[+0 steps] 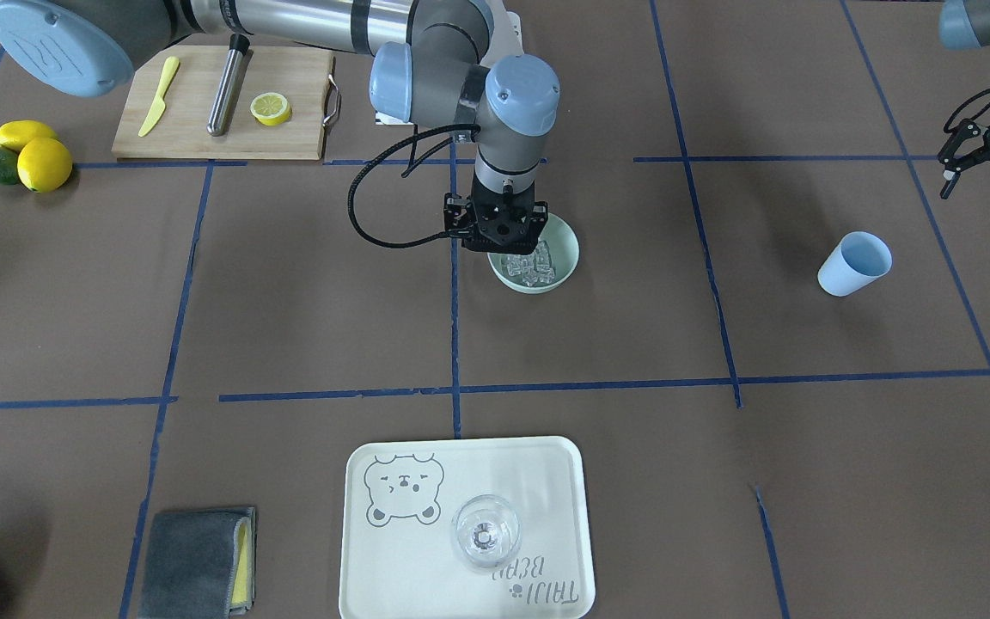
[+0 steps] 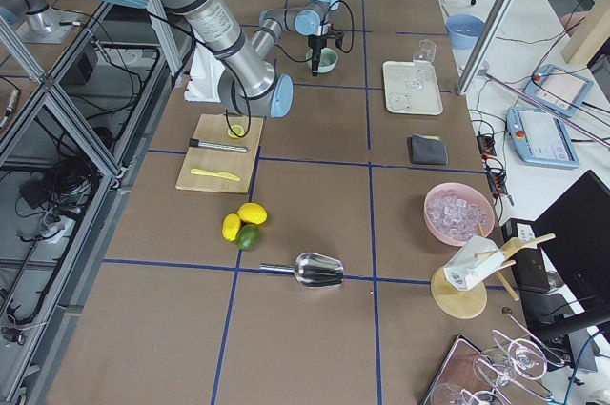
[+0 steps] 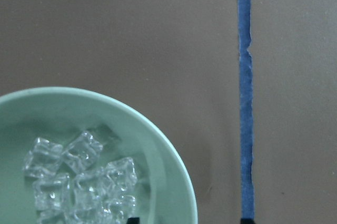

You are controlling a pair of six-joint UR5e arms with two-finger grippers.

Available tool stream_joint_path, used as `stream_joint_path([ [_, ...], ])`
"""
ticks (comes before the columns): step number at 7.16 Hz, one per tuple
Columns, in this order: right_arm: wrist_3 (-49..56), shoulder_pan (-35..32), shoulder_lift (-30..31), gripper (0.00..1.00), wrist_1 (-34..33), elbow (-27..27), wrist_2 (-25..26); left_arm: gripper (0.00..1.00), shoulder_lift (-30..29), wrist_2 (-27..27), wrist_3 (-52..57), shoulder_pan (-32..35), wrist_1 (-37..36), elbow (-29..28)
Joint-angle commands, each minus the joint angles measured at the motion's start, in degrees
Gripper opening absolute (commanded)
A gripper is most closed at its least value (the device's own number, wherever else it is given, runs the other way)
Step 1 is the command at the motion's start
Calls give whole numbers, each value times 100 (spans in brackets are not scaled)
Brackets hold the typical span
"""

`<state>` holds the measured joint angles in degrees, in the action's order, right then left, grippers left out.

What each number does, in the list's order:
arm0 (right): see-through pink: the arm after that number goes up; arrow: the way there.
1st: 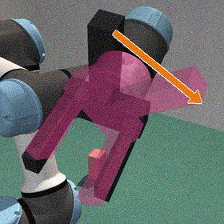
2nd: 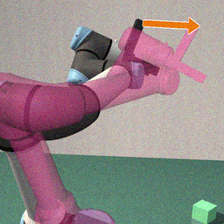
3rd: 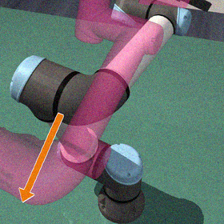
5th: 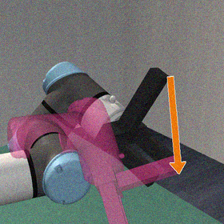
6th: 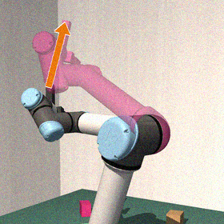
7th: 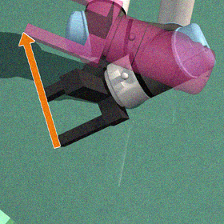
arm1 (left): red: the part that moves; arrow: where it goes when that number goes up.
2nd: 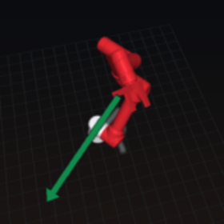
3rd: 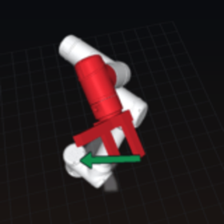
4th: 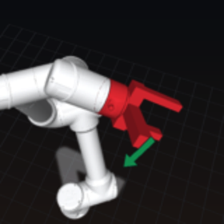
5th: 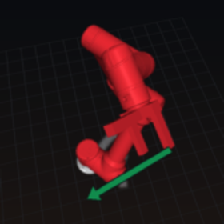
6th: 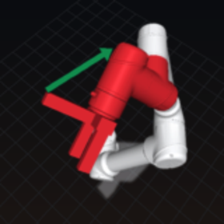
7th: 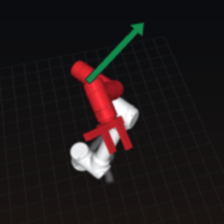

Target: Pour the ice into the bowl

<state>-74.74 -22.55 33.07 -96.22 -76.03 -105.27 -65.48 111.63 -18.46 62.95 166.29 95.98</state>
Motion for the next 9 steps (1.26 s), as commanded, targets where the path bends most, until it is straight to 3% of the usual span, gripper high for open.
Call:
stream_joint_path([
  [1,39,5,-2,0,16,-43,6,100,0,-1,0,6,9,-9],
  [2,-14,-4,-11,0,24,-96,6,100,0,-1,0,6,9,-9],
  [4,-58,-213,93,0,-19,-777,-11,100,9,-1,9,6,9,-9],
  [7,-58,-784,1758,0,51,-2823,-590,100,61,51,9,24,-9,-61],
  [8,-6,-960,2304,0,164,-3238,-765,100,70,34,-9,24,-9,-235],
  [9,82,-1197,2997,0,757,-3512,-1124,100,61,51,0,24,-9,-368],
])
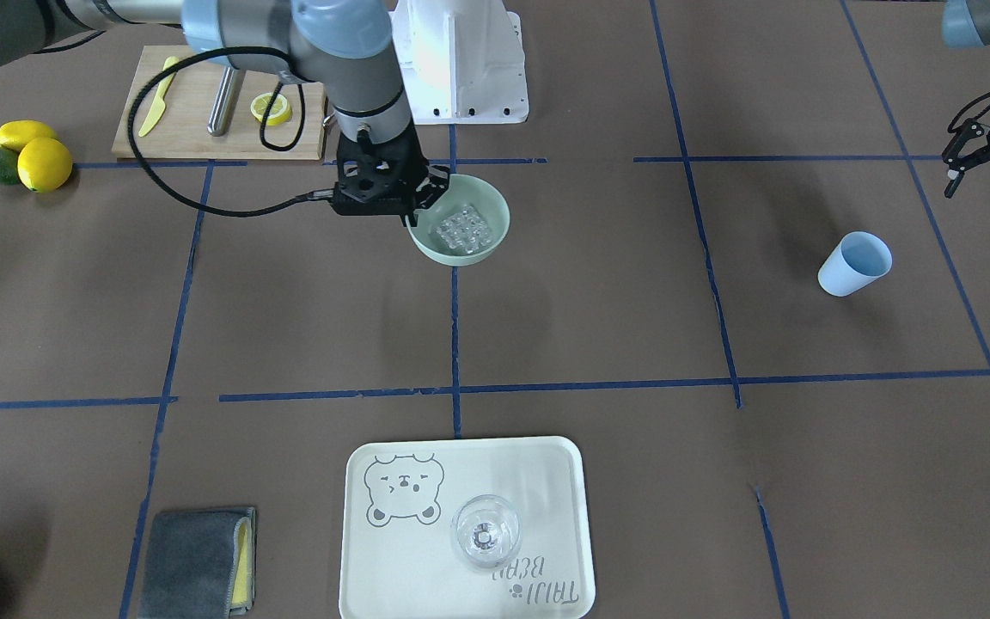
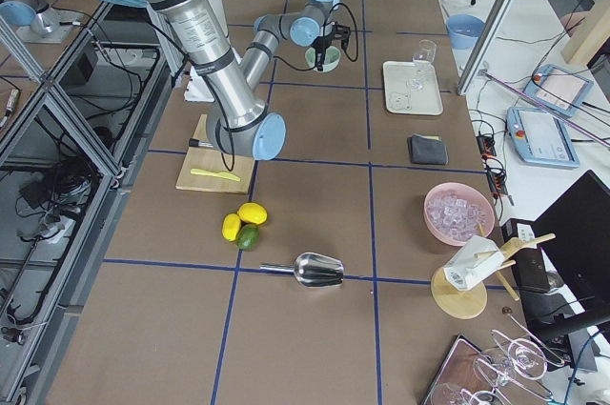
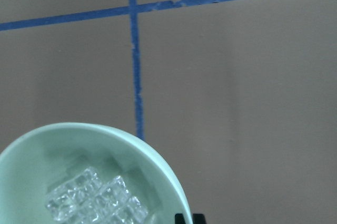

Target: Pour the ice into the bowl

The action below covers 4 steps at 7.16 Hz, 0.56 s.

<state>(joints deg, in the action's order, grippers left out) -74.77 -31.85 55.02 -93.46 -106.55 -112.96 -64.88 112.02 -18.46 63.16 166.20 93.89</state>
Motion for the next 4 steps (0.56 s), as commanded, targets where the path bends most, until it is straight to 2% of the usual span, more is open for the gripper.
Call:
stream_joint_path([
  [1,129,-574,1670,0,1478,-568,-837,100,-15,21,0,38,-26,-143],
  [2,321,-916,2522,0,2489,-552,-1199,100,-68,213,-35,151,-131,-99],
  [3,950,-1329,3357,0,3108,-517,-1524,100,-355,711,-366,440,-611,-81],
  [4,1695,-1681,3975,0,3227,-516,-1701,100,-558,1003,-395,686,-1042,-72],
])
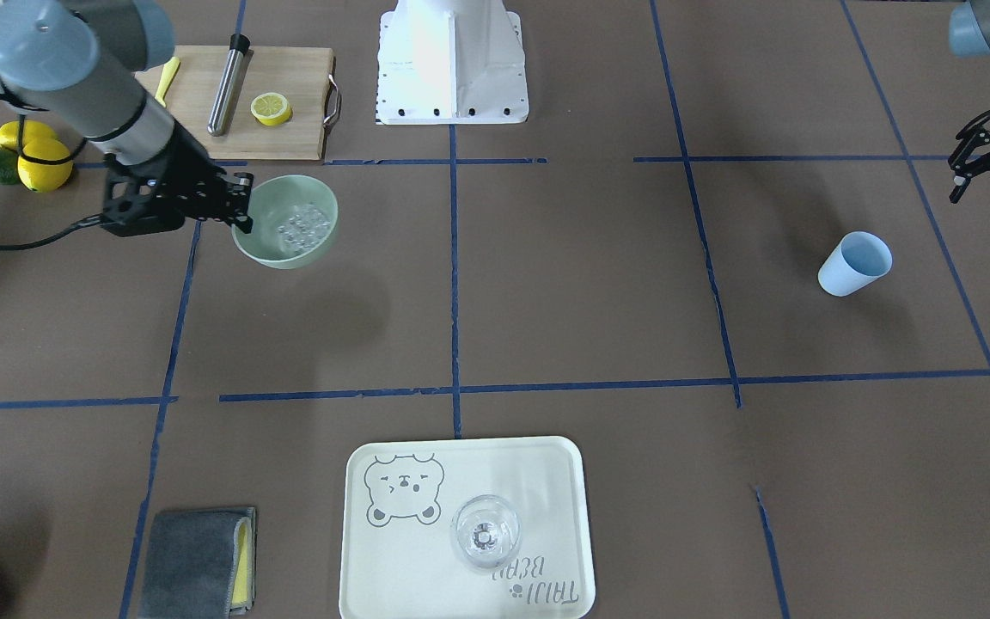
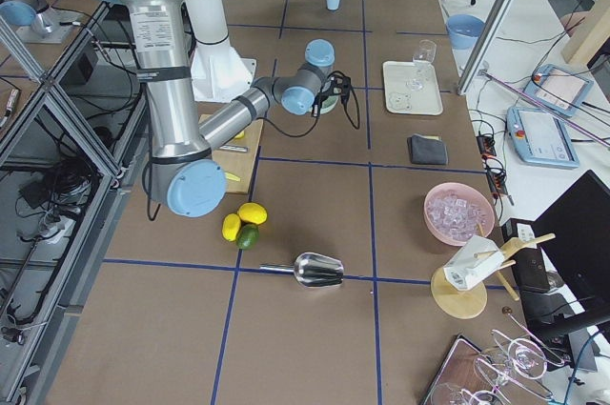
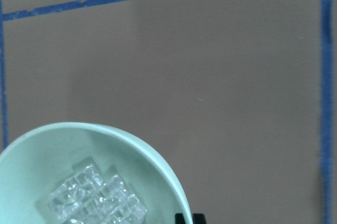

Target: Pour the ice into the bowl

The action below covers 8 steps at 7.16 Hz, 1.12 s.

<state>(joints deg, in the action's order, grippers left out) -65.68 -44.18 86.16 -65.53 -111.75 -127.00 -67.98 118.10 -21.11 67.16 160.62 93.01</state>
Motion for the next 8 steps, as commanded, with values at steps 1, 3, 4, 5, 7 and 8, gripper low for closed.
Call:
stream_joint_path([
  [1,1524,-668,1285,0,435,135,-299,100,-521,764,-130,446,-1132,111],
  [3,2547,-1073,1430,0,610,757,-290,100,-743,1005,-121,623,-1841,393],
  [4,2569,-1083,1404,0,890,1065,-299,100,-752,1005,-121,623,-1842,402],
  [5,2543,-1075,1378,0,997,1146,-299,100,-743,1005,-121,641,-1842,411],
  [7,2560,-1057,1342,0,1007,1321,-351,100,-717,1005,-121,650,-1842,498],
  [8,2560,-1066,1307,0,1007,1331,-386,100,-691,1005,-121,650,-1842,525],
])
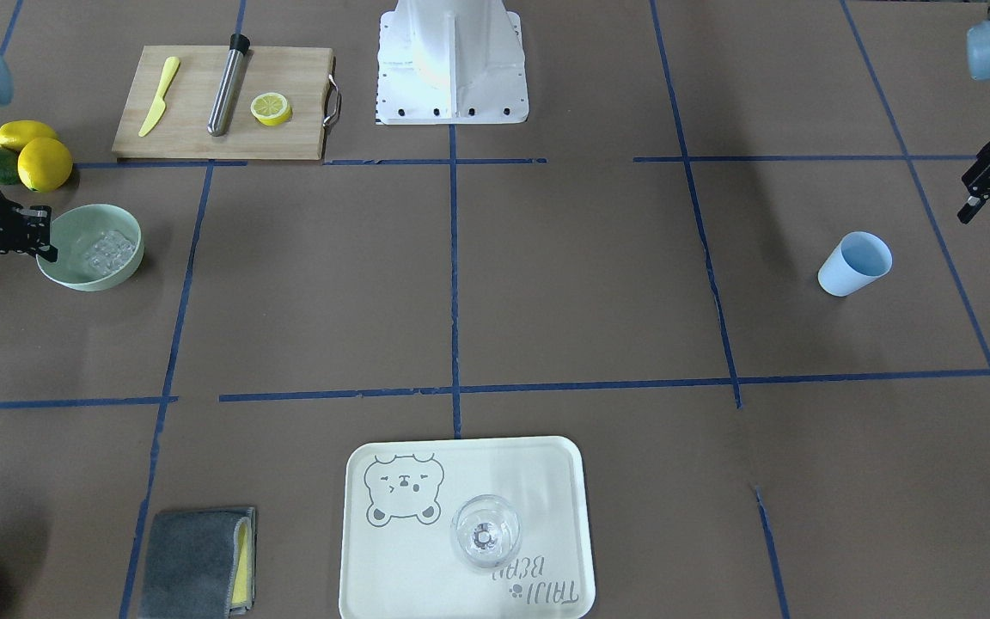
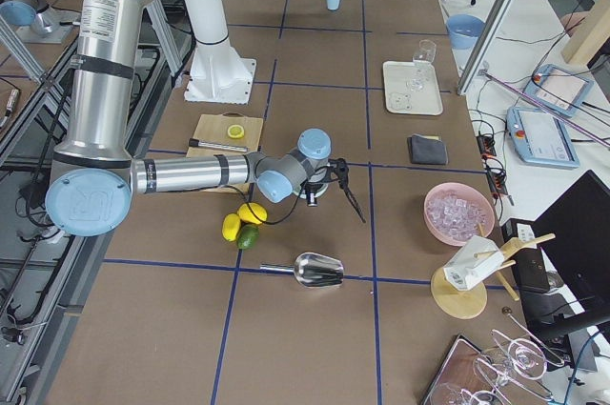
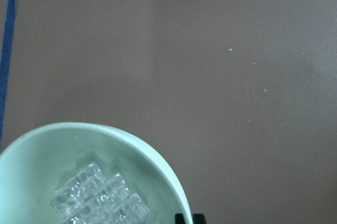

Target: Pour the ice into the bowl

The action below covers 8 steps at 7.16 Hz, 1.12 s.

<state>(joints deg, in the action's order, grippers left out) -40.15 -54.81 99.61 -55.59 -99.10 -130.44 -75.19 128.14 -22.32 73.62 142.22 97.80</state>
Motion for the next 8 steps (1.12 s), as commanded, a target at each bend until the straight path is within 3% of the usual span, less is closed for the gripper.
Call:
stream_joint_path([
  [1,16,6,-64,0,4,92,-60,100,39,0,0,12,-1,72],
  [2,7,-3,-134,39,4,110,-104,100,57,0,-9,12,-1,99],
  [3,7,-12,-152,99,13,110,-130,100,57,0,-9,12,-1,99],
  [4,16,-38,-152,100,13,93,-157,100,66,-8,-26,12,-1,151],
  [6,86,-798,-170,100,-22,84,-874,100,48,0,-26,12,-10,143],
  [7,104,-1229,-170,100,-83,101,-1121,100,-39,18,-26,3,-315,143],
  [8,121,-1503,-205,100,-214,75,-1124,100,-423,18,35,29,-1214,247],
])
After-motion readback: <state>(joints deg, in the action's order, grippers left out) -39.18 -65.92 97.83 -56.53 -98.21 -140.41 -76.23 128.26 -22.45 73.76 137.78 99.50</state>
